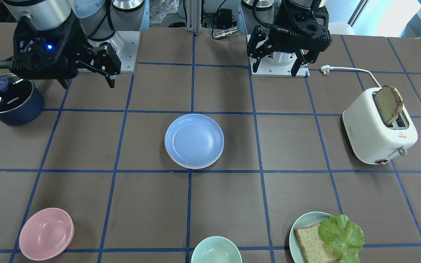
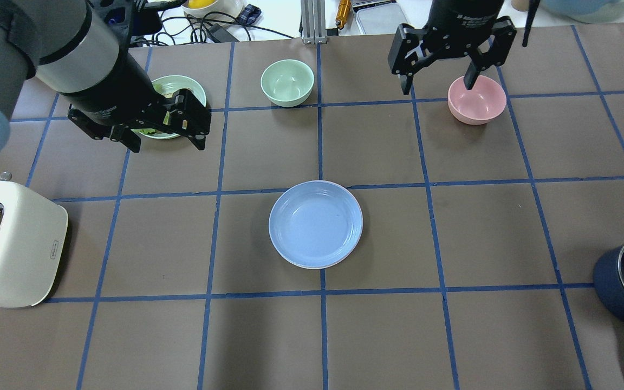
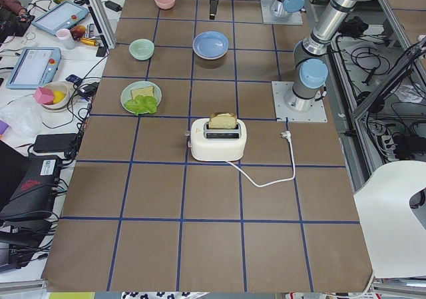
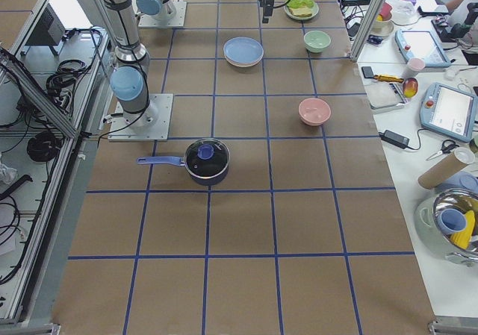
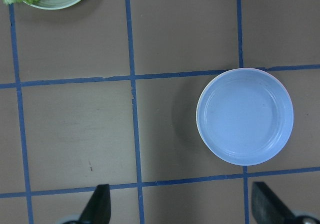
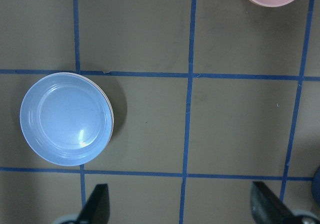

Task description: Stack three plates with pink and blue

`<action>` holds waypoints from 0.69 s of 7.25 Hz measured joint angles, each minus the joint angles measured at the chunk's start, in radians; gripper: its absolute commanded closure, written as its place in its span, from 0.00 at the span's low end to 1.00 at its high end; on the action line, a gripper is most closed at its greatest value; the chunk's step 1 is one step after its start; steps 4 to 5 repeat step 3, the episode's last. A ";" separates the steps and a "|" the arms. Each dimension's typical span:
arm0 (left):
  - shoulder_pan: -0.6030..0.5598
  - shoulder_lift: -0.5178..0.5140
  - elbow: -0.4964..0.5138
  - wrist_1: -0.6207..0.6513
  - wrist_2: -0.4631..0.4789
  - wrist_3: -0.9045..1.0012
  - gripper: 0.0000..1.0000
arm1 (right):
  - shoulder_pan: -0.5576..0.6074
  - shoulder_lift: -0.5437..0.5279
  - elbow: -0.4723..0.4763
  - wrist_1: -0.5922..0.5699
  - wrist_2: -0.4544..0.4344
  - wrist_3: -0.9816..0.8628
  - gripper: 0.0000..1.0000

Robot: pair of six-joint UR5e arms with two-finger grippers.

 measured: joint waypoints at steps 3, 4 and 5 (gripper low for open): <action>0.002 -0.029 0.007 0.008 0.073 0.065 0.00 | -0.028 -0.073 0.076 0.008 -0.005 -0.014 0.00; 0.002 -0.029 0.007 0.008 0.073 0.065 0.00 | -0.028 -0.073 0.076 0.008 -0.005 -0.014 0.00; 0.002 -0.029 0.007 0.008 0.073 0.065 0.00 | -0.028 -0.073 0.076 0.008 -0.005 -0.014 0.00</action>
